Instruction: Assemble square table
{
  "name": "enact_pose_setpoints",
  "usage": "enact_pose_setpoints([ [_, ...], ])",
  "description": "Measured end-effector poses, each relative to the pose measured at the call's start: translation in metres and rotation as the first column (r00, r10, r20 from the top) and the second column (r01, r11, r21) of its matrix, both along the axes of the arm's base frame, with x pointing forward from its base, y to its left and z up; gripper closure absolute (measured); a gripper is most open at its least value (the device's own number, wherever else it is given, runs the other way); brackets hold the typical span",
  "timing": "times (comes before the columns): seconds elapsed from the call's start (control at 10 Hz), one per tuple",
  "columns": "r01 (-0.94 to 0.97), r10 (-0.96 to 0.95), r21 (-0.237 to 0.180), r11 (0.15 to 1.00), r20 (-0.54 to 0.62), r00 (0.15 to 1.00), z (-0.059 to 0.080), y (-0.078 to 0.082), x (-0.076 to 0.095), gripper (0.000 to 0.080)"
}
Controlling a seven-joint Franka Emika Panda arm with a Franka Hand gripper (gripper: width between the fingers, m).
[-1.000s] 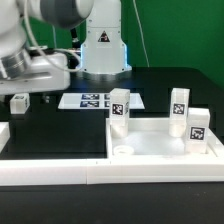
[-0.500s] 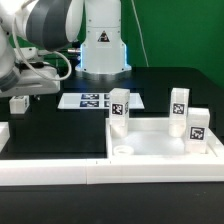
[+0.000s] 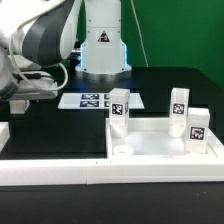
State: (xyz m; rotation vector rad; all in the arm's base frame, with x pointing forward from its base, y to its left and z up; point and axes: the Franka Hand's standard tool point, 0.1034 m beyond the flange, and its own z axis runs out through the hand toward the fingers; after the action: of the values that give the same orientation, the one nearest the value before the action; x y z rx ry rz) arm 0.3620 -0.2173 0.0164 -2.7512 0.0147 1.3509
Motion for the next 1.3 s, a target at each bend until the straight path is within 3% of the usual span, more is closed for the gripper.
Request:
enact_pose_setpoints([
  [0.2, 0.000, 0.000, 0.000, 1.000, -0.001, 1.000, 0.000, 0.000, 0.000, 0.0155],
  [0.4, 0.000, 0.000, 0.000, 1.000, -0.001, 1.000, 0.000, 0.000, 0.000, 0.0495],
  [1.1, -0.001, 0.001, 0.000, 1.000, -0.003, 1.000, 0.002, 0.001, 0.001, 0.0511],
  [1.2, -0.002, 0.002, 0.015, 1.000, -0.008, 1.000, 0.022, 0.011, 0.012, 0.0511],
  [1.3, 0.006, -0.006, 0.036, 0.999, -0.005, 1.000, 0.051, 0.019, 0.025, 0.0509],
])
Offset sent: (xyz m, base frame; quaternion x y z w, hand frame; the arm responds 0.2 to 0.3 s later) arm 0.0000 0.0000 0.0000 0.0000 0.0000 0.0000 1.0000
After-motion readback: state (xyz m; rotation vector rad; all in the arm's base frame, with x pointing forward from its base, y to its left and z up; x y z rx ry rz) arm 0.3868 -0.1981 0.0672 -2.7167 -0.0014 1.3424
